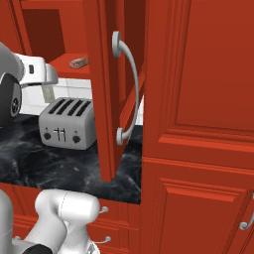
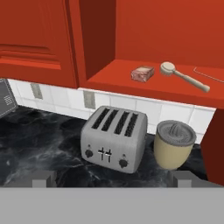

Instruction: Pick the dish brush and bar soap from the cabinet and place them on the counter.

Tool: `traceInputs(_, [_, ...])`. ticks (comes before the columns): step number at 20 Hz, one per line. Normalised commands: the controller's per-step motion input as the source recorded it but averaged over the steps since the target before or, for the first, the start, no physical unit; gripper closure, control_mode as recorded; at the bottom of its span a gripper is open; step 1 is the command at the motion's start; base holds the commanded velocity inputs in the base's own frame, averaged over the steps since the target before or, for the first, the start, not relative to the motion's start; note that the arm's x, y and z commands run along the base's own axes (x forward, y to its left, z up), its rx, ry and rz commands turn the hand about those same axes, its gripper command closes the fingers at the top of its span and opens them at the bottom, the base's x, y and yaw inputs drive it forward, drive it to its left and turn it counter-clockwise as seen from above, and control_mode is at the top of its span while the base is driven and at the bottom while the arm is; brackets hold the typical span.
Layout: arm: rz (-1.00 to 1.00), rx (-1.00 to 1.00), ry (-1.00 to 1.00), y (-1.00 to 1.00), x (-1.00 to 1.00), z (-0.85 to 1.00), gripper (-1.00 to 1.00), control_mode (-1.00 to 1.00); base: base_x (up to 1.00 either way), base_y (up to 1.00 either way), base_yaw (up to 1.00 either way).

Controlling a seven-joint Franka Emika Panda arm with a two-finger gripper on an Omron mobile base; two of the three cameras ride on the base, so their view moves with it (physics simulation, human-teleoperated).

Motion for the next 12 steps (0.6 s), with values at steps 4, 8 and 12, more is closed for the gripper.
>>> traceInputs(4, [0.0, 0.0, 0.0, 0.09, 0.26, 0.0, -1.0, -1.0, 0.0, 0.0, 0.0])
traceInputs(8, [-0.02, 0.0, 0.02, 0.04, 0.37, 0.0, -1.0, -1.0, 0.0, 0.0, 0.0])
traceInputs(12, [-0.02, 0.0, 0.01, 0.03, 0.37, 0.0, -1.0, -1.0, 0.0, 0.0, 0.0])
